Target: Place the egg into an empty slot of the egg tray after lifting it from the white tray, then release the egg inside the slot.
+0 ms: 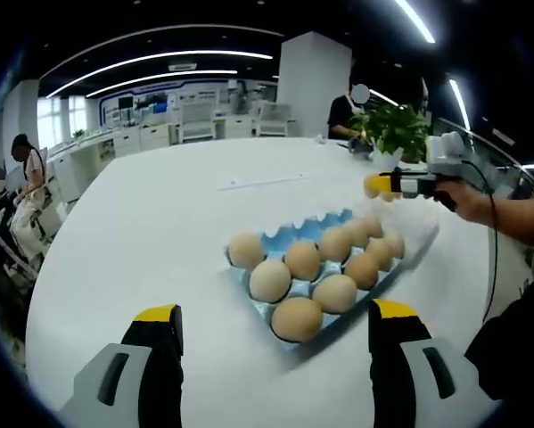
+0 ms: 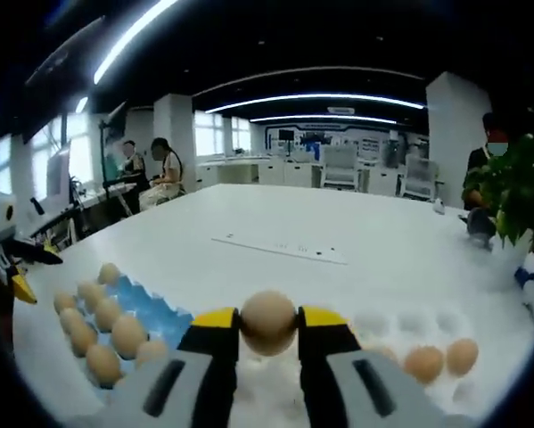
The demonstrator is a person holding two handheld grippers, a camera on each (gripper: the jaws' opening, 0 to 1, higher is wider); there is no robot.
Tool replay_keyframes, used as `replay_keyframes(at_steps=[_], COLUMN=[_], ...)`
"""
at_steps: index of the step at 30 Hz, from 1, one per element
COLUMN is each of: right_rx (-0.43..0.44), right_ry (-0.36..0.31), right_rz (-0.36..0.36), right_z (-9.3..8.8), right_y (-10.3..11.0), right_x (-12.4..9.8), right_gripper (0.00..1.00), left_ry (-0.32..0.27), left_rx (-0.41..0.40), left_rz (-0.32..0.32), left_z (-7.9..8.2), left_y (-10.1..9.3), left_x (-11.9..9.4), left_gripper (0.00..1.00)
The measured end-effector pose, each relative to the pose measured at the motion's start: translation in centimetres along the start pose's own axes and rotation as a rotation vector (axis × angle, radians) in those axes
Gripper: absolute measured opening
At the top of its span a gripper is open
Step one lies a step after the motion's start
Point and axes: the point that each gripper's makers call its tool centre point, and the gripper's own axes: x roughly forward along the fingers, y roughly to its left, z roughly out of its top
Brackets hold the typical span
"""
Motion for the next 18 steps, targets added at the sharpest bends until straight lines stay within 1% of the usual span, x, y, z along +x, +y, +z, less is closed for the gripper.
replay_keyframes(at_steps=[7, 18], right_rx=[-0.008, -0.014], right_ry=[-0.016, -0.02], right_rz=[0.052, 0.146], right_z=[1.0, 1.8], right_y=[2.0, 6.0], right_x=[0.9, 2.4], right_gripper=[0.25, 0.25], left_ry=[-0.001, -0.007], left_rx=[-0.003, -0.006], left_rz=[0.001, 0.003], left_z=[-0.1, 0.1], left_y=[0.1, 0.2], left_x=[0.0, 0.0], left_gripper=[0.86, 0.86])
